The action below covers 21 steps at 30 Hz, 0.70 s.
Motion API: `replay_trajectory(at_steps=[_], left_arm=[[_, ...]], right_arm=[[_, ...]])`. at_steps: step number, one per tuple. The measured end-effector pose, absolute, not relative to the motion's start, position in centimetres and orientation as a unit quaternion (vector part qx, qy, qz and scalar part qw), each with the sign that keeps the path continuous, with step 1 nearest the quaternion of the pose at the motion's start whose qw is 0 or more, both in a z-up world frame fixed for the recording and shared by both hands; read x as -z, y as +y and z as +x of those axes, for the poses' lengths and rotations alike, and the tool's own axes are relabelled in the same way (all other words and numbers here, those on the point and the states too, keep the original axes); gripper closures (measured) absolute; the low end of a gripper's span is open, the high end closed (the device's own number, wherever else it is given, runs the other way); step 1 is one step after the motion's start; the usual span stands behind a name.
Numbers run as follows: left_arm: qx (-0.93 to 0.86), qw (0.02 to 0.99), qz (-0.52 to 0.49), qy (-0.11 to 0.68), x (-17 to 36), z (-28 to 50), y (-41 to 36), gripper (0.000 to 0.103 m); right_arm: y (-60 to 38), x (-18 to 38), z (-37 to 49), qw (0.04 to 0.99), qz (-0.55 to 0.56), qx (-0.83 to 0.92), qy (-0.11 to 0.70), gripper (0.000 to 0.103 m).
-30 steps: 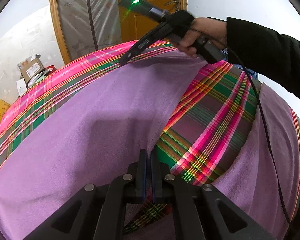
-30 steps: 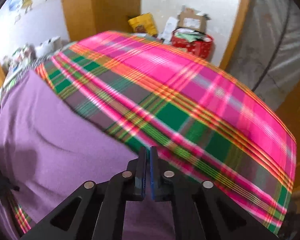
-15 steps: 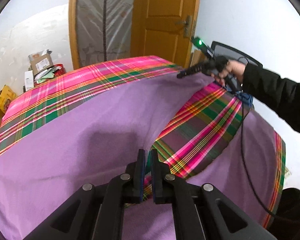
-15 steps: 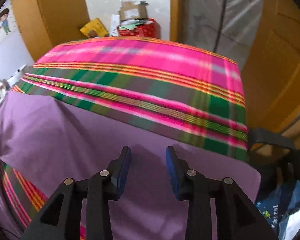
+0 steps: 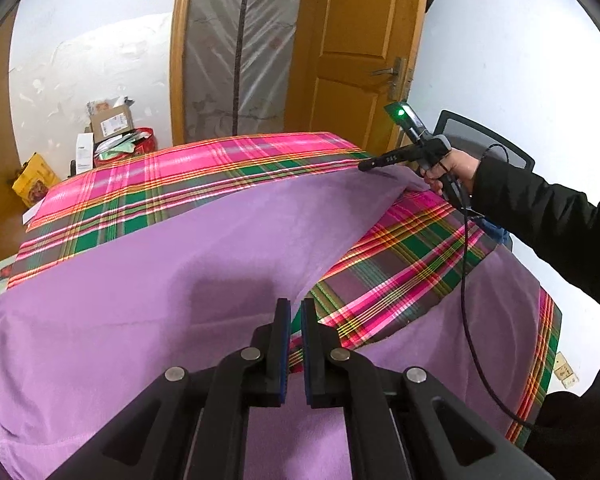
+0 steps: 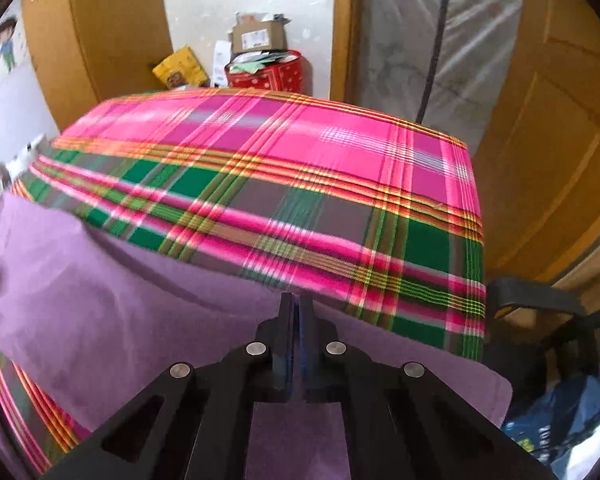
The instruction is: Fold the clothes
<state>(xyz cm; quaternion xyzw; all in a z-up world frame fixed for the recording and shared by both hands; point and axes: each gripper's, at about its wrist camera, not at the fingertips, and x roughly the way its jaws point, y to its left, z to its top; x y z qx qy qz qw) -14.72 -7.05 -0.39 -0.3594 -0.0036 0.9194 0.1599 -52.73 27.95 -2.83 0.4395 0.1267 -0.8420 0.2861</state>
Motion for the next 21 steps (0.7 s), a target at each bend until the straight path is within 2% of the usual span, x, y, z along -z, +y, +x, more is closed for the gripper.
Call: replay_trajectory(at_steps=[3,7,11,14,18,19,20,21], left_arm=[[-0.920,0.158,-0.360,-0.006,0.4,-14.7,-7.1,0.099],[-0.919,0.159,-0.360,-0.011,0.6,-14.4,-7.1,0.099],[-0.917,0.160,-0.364,-0.016,0.9,-14.3,-7.1,0.099],[-0.916,0.161,-0.367,-0.019,1.2,-14.4,-7.2,0.099],[-0.915,0.161,-0.369,-0.019,1.2,-14.6,-7.0,0.099],[-0.915,0.161,-0.369,-0.019,1.1,-14.6,-7.0,0.099],[-0.915,0.160,-0.369,-0.019,1.1,-14.6,-7.0,0.099],[-0.915,0.159,-0.369,-0.019,1.1,-14.6,-7.0,0.099]], right_arm=[[30.2,2.0,-53.3,0.263,0.440,0.853,0.095,0.092],[36.2,0.9,-54.3,0.210,0.436,0.875,0.011,0.063],[41.5,1.7,-54.4,0.178,0.460,0.868,-0.056,0.061],[43.9,2.8,-54.0,0.166,0.472,0.862,-0.084,0.061],[44.3,3.5,-53.4,0.197,0.479,0.848,-0.111,0.062],[44.0,3.4,-53.4,0.203,0.476,0.849,-0.106,0.072],[43.7,3.4,-53.3,0.200,0.474,0.852,-0.097,0.097],[43.5,3.2,-53.3,0.195,0.470,0.856,-0.091,0.099]])
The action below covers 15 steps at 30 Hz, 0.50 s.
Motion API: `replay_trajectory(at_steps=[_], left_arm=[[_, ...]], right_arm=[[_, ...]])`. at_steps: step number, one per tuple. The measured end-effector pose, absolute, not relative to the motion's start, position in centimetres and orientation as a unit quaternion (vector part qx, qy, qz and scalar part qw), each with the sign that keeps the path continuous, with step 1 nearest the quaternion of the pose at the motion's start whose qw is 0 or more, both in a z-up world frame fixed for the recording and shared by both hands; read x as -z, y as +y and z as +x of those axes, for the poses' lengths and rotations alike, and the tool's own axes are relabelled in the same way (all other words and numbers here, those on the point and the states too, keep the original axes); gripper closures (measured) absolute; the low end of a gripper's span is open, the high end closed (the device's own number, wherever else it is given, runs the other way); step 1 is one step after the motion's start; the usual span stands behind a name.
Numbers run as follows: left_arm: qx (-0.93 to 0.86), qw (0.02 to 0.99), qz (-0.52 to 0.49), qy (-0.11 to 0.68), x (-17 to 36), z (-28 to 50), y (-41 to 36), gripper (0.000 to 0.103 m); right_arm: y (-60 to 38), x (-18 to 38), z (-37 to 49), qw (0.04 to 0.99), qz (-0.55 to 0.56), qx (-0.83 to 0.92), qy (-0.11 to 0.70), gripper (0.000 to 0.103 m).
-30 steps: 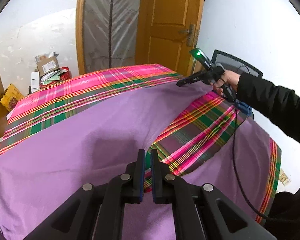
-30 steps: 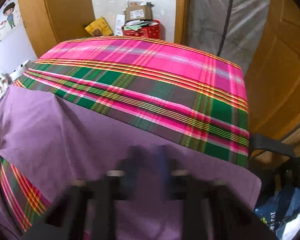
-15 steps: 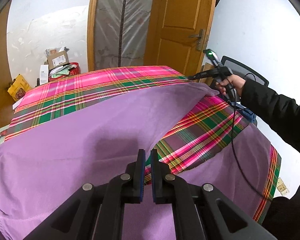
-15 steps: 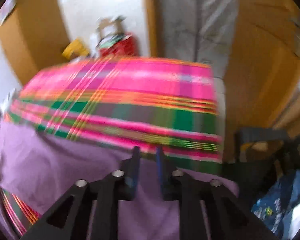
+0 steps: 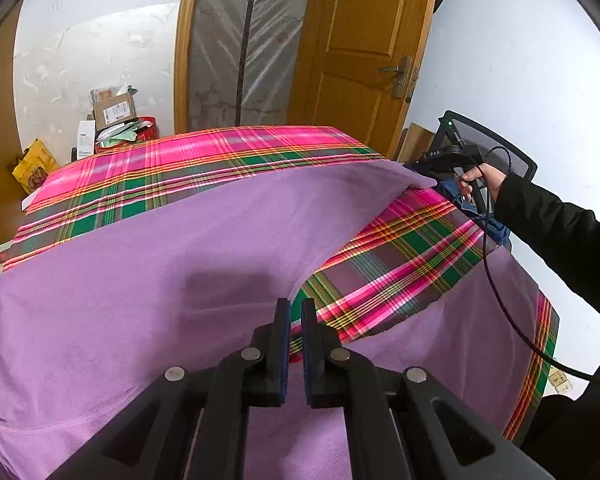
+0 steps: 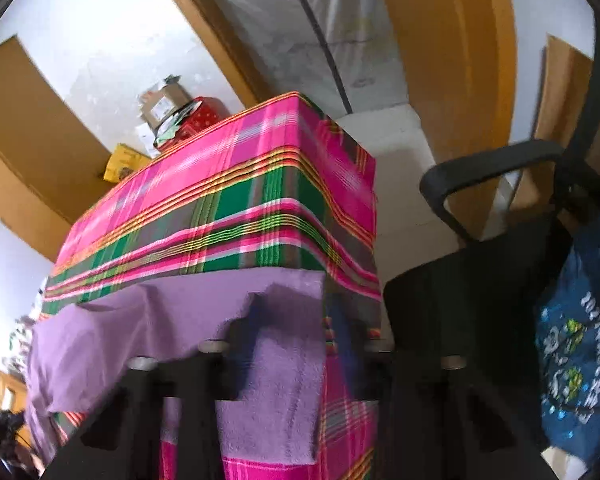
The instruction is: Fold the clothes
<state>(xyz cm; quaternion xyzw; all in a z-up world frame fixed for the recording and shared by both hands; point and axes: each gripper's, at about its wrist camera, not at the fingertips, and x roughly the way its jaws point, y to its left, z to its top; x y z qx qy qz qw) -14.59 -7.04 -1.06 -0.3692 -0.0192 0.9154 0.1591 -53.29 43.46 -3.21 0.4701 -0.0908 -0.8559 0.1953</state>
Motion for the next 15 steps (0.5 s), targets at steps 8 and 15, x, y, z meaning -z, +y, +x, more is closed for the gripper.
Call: replay_trajectory(at_steps=[8,15], left_arm=[[-0.914,0.152,-0.376,-0.022,1.3,-14.6,-7.2,0.099],[-0.914,0.152,-0.374,-0.026,1.4,-14.6,-7.2,0.099]], right_arm=[[44.2,1.2,-55.1,0.131,0.414,0.897,-0.087,0.098],[47.1,3.7,-54.3,0.131,0.461,0.857,-0.188,0.067]])
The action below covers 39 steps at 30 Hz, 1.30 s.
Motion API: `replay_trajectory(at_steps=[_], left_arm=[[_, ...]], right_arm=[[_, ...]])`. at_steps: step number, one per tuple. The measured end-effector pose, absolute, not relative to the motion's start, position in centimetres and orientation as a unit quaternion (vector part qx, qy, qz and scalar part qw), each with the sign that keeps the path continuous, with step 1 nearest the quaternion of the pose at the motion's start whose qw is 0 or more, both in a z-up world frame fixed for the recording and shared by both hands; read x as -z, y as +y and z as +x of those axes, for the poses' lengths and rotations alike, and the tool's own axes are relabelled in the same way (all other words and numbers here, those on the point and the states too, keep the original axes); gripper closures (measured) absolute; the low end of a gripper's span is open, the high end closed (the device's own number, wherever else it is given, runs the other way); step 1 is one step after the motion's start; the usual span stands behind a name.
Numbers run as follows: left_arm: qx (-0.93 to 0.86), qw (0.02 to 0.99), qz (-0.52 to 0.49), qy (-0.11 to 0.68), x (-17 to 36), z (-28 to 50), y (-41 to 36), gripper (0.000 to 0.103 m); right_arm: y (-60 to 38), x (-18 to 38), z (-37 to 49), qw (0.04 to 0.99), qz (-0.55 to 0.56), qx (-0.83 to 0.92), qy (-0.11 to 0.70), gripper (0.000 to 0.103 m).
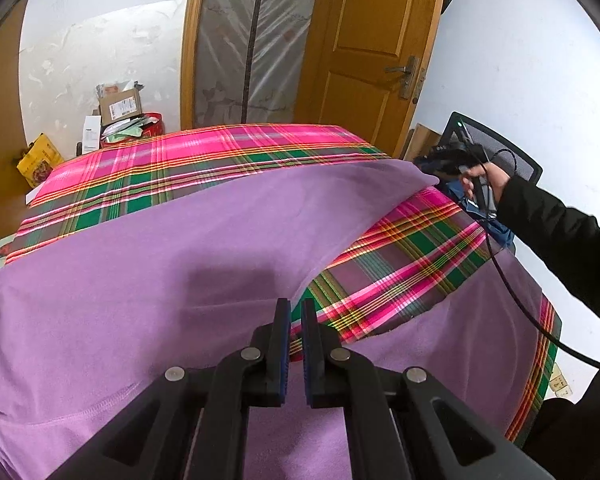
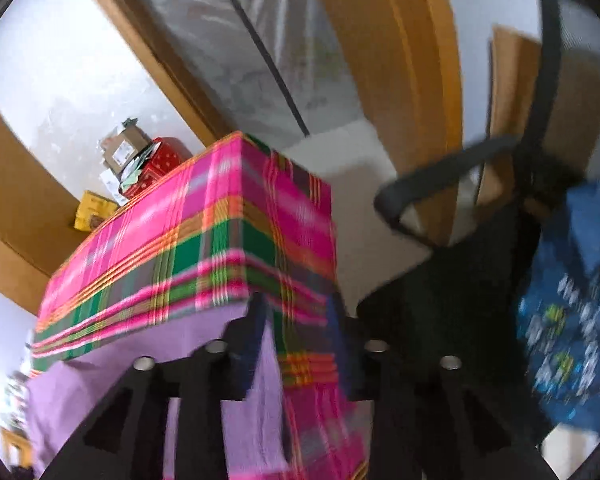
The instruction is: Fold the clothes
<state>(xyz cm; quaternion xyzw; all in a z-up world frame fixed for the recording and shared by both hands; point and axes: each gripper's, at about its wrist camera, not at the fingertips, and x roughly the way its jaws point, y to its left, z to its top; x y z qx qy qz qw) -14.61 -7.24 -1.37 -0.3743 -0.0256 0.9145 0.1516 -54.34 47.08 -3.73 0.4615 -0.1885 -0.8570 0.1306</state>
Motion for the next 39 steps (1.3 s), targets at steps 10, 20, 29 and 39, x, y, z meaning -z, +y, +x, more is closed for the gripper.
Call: replay_trajectory(at_steps=[10,20,29,39], left_arm=[[-0.913,0.162,-0.373,-0.022,1.3,-14.2,-6.5,0.099],[-0.916,0.150,-0.371,-0.023,1.1,-13.6,-6.8,0.099],[-0.917,0.133,-0.376,-0.033,1.5,-13.7,-8.0,0.099],[-0.913,0.116,-0.389,-0.046,2.2,-14.7,-8.5,0.099]], right_arm=[[49.1,7.3,-48.7,0.192,0.468,0.792,-0.341,0.062],[47.5,3.6,-47.8,0.181,0.422,0.847,-0.269,0.097],[47.7,4.7,-49.1,0.142,0.476,0.839,-0.221,0.086],[40.1,-0.5,-48.2,0.179,0.387,0.903,-0.048,0.066]])
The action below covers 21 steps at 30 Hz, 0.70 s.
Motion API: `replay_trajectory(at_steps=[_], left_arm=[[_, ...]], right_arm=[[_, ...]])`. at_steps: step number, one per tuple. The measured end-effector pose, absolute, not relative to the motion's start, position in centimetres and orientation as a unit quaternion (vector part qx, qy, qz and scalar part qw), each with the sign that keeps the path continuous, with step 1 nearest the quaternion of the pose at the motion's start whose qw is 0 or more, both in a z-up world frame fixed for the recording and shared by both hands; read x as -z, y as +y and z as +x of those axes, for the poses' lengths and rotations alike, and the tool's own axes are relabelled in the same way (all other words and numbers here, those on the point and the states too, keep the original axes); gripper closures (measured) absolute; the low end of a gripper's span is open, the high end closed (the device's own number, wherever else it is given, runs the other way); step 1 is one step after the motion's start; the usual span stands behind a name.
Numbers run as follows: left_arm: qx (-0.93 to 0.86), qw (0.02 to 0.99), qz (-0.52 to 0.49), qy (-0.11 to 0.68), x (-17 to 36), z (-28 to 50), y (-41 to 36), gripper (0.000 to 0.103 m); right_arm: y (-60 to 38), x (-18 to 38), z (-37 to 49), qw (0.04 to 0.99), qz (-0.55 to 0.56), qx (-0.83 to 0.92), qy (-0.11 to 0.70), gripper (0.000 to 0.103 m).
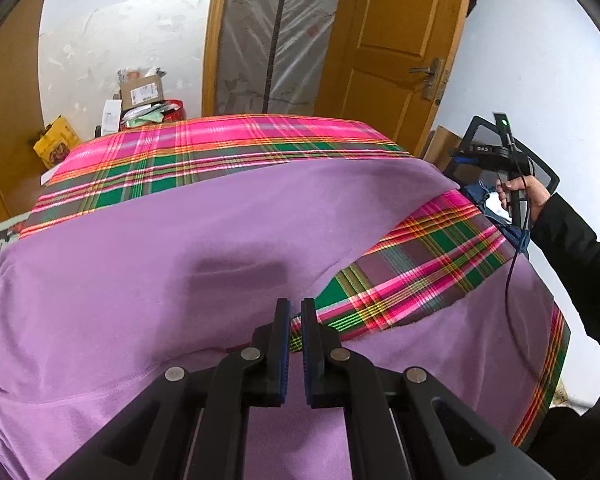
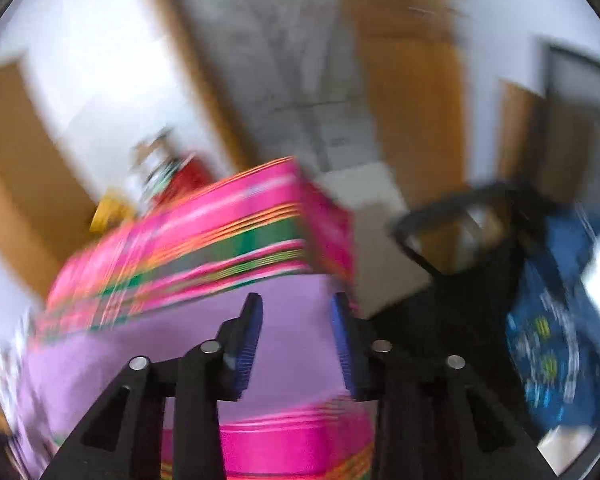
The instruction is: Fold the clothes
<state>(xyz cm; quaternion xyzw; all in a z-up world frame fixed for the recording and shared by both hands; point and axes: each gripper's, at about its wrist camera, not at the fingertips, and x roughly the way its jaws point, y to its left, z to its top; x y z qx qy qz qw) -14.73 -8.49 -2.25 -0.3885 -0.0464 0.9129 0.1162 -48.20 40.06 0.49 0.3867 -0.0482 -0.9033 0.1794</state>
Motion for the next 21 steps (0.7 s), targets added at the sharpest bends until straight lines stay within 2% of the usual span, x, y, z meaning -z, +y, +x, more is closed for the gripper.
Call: replay_trajectory(at_steps=[4,10,12,13,14,21], left_arm=[[-0.912,0.117,-0.390,-0.044,2.3,-14.7,-8.2,0.099],[-0.912,0.106,-0.394,-0.044,2.4,-14.7,-9.1,0.099],[-0.912,0.103,-0.394,-0.049,2.5,-14.7,-9.4,0.099],[-0.912,0.103,-0.395,-0.051,2.6,-14.7,-9.6,0.099],[-0.911,0.103,-0.395,-0.053,2.6,-14.8,-9.6,0.099],[-0.911,0.101,-0.397,-0.055,2.8,-15.0,-9.9,0.099]], right_arm=[[32.7,0.5,-49.7,0.232,0.405,0.882,0.070,0.066],[27.4,2.4,-51.7,0.274,0.429,0.845,0.161,0.066],[27.1,2.8,-52.2,0.279,0.442,0.837,0.162,0.077],[27.0,3.0,-52.4,0.282,0.448,0.833,0.162,0.095],[27.0,3.1,-52.5,0.280,0.452,0.832,0.158,0.100],[27.1,2.9,-52.9,0.238,0.440,0.851,0.158,0.100]])
